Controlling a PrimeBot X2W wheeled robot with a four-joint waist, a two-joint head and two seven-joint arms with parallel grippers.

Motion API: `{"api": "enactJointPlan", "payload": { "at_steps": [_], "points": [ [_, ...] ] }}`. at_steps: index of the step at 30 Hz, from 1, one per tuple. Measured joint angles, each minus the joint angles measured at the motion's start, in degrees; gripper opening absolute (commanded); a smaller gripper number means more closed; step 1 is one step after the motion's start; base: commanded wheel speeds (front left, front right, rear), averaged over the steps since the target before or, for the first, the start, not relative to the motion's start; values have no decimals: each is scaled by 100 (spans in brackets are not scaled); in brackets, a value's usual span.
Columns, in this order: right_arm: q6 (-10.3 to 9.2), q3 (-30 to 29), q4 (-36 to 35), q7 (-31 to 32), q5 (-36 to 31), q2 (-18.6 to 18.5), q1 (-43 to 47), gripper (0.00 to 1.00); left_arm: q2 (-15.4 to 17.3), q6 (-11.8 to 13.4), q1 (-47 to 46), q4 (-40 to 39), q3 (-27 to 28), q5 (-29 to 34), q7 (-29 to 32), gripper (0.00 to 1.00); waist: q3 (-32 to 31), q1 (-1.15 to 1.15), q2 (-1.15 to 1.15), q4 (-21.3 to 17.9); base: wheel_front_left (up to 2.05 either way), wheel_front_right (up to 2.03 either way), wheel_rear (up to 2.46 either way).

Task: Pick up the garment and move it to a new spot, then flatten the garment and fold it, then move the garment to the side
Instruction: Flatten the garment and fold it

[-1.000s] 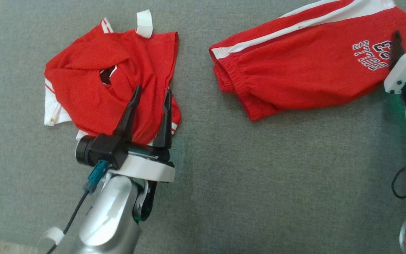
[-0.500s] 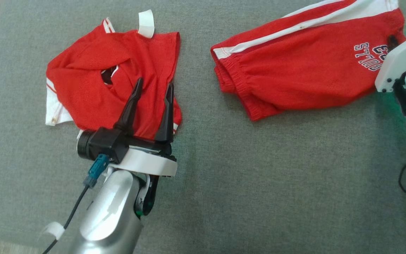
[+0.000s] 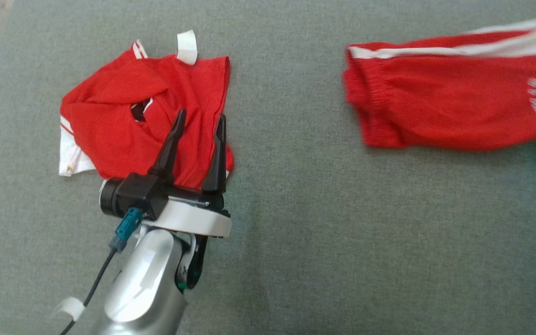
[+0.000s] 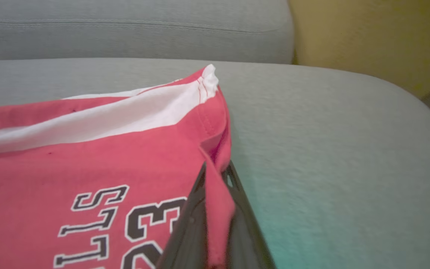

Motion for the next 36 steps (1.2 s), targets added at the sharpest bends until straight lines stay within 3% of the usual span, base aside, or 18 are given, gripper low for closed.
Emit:
{"api": "enactJointPlan", "payload": {
  "at_steps": [4, 8, 18, 27, 36],
  "points": [
    [0, -322, 165, -105, -105, -253, 290, 0, 1, -2, 108, 59, 21, 10, 0, 100, -170, 0, 0, -28, 0, 0, 0],
    [0, -465, 248, -185, -127, -267, 443, 0, 1, -20, 199, 99, 36, 60, 0, 100, -321, -1, 0, -63, 0, 0, 0],
    [0, -491, 162, -846, -44, 286, 589, 0, 2, -30, 495, 147, 13, 68, 0, 100, -815, -1, 0, -122, 0, 0, 0],
    [0, 506, -376, -1340, 715, 1082, 588, 0, 4, -68, 686, 196, 14, 99, 0, 100, -1129, -1, 0, -3, 0, 0, 0],
    [-1, 1682, -797, -1407, 1502, 1212, 589, 0, 7, -10, 730, 352, -80, -9, 0, 100, -1098, 0, 0, 290, 0, 0, 0]
  ]
}}
